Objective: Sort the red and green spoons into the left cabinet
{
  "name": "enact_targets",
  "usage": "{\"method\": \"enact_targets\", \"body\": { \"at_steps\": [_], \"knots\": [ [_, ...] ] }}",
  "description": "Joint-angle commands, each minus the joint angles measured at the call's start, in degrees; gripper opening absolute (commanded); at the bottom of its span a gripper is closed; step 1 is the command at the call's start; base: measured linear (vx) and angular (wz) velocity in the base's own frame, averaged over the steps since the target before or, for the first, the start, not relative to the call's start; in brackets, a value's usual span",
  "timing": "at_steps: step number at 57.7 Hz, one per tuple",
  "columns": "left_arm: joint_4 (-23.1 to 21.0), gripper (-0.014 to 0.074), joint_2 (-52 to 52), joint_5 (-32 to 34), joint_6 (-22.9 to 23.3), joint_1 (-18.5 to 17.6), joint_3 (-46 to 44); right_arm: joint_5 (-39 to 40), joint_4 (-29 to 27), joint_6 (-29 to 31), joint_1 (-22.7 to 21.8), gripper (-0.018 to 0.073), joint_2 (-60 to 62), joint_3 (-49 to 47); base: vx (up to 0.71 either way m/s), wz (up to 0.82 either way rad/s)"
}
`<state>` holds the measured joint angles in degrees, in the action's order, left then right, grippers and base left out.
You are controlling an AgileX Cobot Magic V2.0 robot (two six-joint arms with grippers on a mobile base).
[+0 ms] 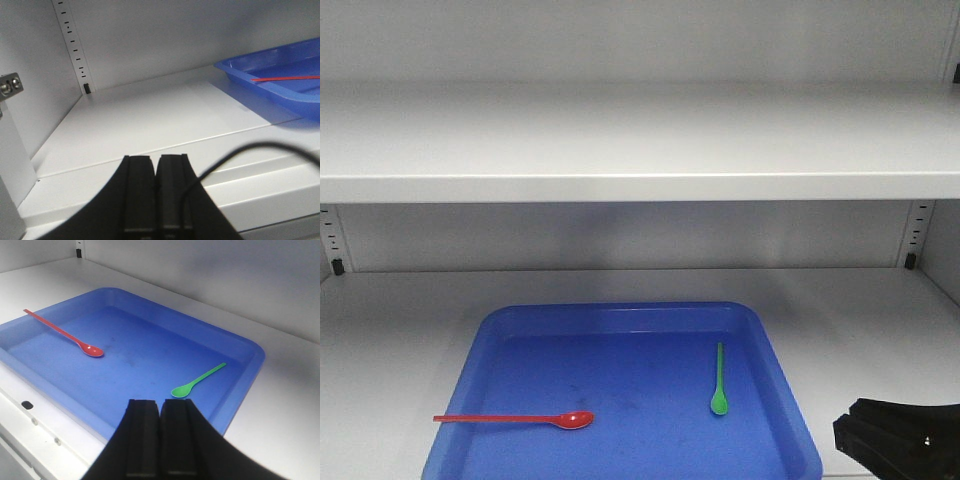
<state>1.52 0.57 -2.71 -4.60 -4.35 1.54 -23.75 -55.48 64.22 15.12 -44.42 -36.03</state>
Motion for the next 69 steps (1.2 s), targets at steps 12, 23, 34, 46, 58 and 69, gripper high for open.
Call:
{"method": "enact_targets", "body": {
  "at_steps": [12,23,34,46,58,69],
  "knots": [
    [-0.3,-0.0001,1.1,4.6,0.4,0.1,1.0,8.0,-0.3,-2.0,0.1,-0.0003,-1.3,-1.7,0.00,0.00],
    [-0.3,-0.0001,1.1,4.6,0.4,0.1,1.0,16.5,20.5,-24.4,0.1,-0.0003,-3.5,-1.7,0.00,0.00],
    [-0.3,-0.0001,1.1,4.6,0.4,0.1,1.0,19.3,55.5,-56.0,-0.1,-0.0003,-3.4,-1.7,0.00,0.00],
    [-0.3,-0.0001,1.1,4.6,0.4,0.1,1.0,22.4,63.3,-68.2,-6.6,-0.0003,3.2,3.7,0.00,0.00],
    [-0.3,-0.0001,1.1,4.6,0.4,0.1,1.0,26.9,63.1,-68.2,-12.2,-0.0003,14.7,16.3,0.00,0.00],
    [-0.3,-0.0001,1.1,4.6,0.4,0.1,1.0,28.0,61.6,-68.0,-14.1,-0.0003,28.8,27.5,0.00,0.00]
  ]
}}
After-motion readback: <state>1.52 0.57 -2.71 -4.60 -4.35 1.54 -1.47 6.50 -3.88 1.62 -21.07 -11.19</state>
